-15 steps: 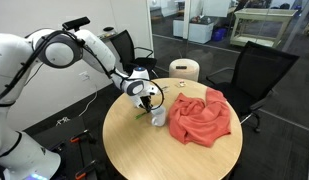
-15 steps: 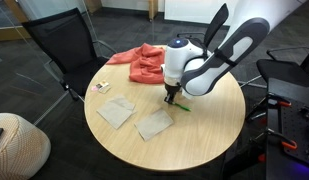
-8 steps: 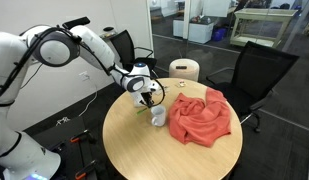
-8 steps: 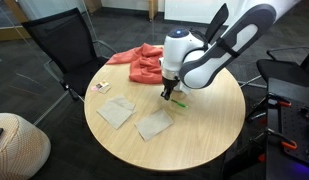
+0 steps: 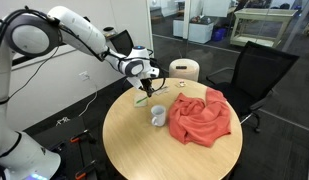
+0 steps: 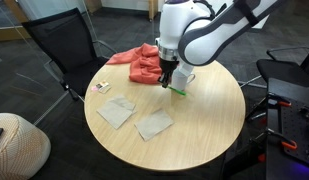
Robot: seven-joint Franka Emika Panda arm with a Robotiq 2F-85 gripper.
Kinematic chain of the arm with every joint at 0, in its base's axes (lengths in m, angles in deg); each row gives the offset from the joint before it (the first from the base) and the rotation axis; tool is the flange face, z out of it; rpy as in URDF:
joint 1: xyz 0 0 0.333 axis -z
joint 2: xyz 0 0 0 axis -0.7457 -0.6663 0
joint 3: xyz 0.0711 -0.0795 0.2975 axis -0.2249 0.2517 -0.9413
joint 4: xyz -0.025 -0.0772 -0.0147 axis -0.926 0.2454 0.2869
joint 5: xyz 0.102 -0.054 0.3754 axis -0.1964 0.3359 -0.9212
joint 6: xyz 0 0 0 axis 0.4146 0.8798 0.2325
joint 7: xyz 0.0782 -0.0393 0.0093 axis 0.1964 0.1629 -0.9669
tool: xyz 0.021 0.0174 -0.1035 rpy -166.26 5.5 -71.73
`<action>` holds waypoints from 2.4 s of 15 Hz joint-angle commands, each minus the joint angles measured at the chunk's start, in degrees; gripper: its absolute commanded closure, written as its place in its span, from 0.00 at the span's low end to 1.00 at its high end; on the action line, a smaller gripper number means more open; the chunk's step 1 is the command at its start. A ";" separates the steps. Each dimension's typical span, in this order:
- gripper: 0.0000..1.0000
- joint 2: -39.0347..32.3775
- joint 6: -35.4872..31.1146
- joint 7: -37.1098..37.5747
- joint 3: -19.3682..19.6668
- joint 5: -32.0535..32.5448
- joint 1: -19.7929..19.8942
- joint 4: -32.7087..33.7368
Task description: Put the pen in the mug
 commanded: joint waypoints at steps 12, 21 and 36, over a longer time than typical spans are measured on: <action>0.97 13.79 12.65 0.23 -1.01 2.76 -1.72 0.10; 0.88 12.63 10.55 0.14 -1.41 1.90 -1.24 0.20; 0.97 10.10 3.88 36.35 9.32 24.00 -9.76 0.35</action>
